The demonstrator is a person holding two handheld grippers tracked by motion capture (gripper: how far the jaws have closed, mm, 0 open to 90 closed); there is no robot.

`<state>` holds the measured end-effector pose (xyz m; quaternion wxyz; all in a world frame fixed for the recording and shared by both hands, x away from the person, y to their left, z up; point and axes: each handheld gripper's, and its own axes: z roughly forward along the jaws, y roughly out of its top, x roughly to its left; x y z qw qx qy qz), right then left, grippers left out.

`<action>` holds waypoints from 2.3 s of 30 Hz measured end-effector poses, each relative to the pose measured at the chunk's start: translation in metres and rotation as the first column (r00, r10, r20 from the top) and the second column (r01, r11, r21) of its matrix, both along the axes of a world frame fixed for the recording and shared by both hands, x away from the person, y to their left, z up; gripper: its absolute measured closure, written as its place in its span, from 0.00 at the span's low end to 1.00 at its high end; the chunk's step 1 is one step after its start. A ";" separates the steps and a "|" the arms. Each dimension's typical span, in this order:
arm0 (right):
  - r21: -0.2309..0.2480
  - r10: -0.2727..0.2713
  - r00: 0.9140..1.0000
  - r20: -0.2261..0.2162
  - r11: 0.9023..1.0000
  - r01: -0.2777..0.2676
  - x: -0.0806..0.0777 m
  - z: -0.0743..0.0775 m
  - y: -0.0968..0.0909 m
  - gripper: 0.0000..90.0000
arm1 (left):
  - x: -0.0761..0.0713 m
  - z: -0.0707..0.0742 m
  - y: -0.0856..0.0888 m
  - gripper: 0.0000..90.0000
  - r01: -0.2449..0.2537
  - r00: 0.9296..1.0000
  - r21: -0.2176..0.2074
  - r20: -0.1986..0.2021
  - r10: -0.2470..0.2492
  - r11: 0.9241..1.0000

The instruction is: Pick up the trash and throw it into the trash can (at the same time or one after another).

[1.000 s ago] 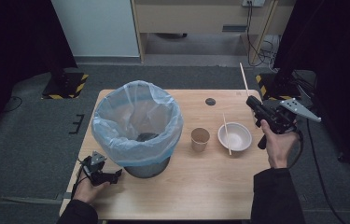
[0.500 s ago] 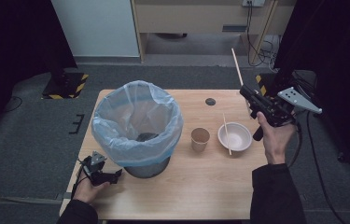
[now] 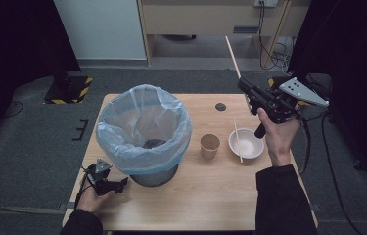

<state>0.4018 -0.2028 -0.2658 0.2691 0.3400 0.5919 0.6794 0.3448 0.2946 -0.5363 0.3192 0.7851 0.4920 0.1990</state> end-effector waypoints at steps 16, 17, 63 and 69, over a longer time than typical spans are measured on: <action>0.013 0.099 0.994 0.046 0.995 -0.100 0.000 0.023 0.038 0.95 | 0.000 0.000 0.000 0.00 0.000 1.000 0.000 0.000 0.000 1.000; 0.011 0.104 0.993 0.049 0.994 -0.105 0.000 0.024 0.040 0.95 | 0.000 0.000 0.000 0.00 0.000 1.000 0.000 0.000 0.000 1.000; -0.001 0.331 0.943 0.034 0.944 -0.331 0.010 0.028 0.148 0.95 | 0.000 0.000 0.000 0.00 -0.002 1.000 -0.002 0.003 0.002 1.000; -0.022 0.355 0.935 0.010 0.935 -0.354 0.012 0.020 0.164 0.95 | 0.000 0.000 0.000 0.00 -0.002 1.000 -0.002 0.003 0.002 1.000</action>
